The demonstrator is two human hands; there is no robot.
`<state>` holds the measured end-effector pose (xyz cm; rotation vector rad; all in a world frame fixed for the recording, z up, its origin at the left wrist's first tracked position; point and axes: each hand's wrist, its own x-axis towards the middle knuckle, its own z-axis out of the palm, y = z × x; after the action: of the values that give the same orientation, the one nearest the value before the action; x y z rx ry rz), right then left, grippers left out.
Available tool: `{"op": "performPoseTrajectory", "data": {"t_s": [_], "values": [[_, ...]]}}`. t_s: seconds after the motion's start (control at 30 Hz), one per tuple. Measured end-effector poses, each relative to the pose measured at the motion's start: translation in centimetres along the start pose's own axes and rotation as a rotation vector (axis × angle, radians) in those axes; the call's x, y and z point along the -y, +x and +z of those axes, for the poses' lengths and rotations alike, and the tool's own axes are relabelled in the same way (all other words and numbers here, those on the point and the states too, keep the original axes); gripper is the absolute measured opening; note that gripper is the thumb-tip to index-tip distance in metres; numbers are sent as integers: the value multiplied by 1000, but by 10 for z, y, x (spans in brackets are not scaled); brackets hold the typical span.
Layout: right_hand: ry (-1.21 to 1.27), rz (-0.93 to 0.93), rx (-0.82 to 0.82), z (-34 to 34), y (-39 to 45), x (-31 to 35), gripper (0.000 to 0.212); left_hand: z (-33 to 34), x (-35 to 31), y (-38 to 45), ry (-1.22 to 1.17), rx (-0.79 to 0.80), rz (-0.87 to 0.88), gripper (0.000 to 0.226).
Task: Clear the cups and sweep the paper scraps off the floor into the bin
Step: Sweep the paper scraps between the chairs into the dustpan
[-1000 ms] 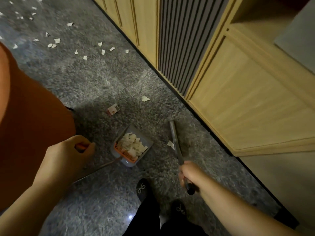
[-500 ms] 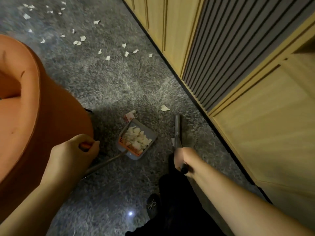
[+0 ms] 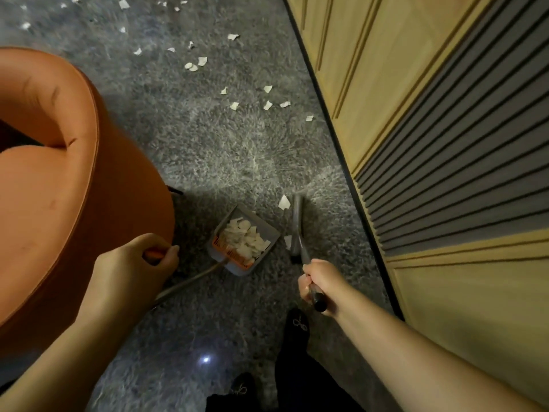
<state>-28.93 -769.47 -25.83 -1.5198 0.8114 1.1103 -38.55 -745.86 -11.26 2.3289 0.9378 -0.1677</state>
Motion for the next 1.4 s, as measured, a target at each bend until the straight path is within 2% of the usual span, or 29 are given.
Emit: {"op": "performPoseTrajectory", "data": {"t_s": [0.17,0.37,0.57,0.77,0.93,1.13,1.4], "values": [[84,28,53,-5,21,39,49,4,-4,13,-4,-22,-28,13],[-35,-12,78,-16,10,40,54,0,-1,8,-41,-24,-72,12],[-135,-67,62,-22,8,42,51,-12,12,1,-72,-37,-151,11],[-257,-91,-2,-10,22,61,53,-20,29,15,-51,1,-160,12],[-349,-107,-43,10,39,85,53,-33,35,58,93,16,-116,17],[-521,-113,-42,45,55,106,49,-38,44,102,162,26,-69,20],[-741,-62,31,75,65,118,34,-40,54,130,158,45,-62,15]]}}
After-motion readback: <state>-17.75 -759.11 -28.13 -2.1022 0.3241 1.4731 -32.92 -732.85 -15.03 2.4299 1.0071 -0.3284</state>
